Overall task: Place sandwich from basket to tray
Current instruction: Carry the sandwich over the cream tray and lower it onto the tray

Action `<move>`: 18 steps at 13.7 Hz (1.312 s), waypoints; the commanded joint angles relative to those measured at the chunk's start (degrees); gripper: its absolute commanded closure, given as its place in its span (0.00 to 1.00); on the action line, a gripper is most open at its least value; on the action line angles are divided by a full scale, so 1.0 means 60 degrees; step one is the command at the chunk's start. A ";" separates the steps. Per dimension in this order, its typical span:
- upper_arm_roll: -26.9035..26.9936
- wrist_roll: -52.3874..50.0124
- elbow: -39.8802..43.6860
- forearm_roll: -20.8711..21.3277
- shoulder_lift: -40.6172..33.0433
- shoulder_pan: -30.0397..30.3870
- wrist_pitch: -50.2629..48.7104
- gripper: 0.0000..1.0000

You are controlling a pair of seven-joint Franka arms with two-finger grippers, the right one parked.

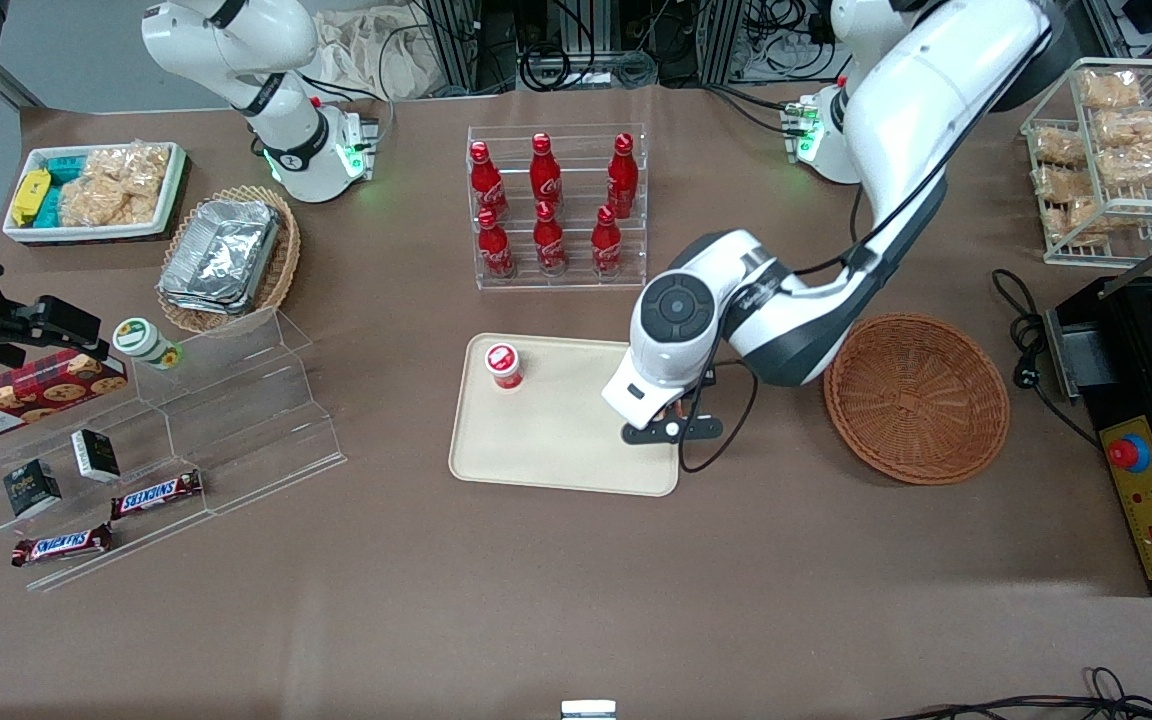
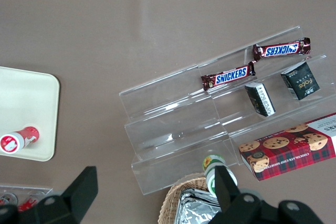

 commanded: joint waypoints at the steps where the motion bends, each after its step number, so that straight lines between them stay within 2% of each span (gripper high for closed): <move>1: 0.0102 -0.0234 0.0412 0.0650 0.0724 -0.0321 0.0199 0.77; 5: 0.0864 -0.0322 0.0412 0.0711 0.0974 -0.0848 0.0916 0.72; 7: 0.0924 -0.0351 0.0427 0.0711 0.0975 -0.0893 0.1049 0.51; 8: 0.0924 -0.0439 0.0456 0.0711 0.0960 -0.0893 0.1050 0.34; 9: 0.0924 -0.0541 0.0500 0.0711 0.0931 -0.0893 0.1050 0.11; 10: 0.0924 -0.0702 0.0500 0.0711 0.0815 -0.0878 0.1021 0.02; 15: 0.0866 -0.2019 0.0515 0.0521 -0.0823 -0.0572 0.0189 0.00; 18: 0.0880 -0.2051 0.0428 -0.0385 -0.2082 -0.0075 -0.0573 0.00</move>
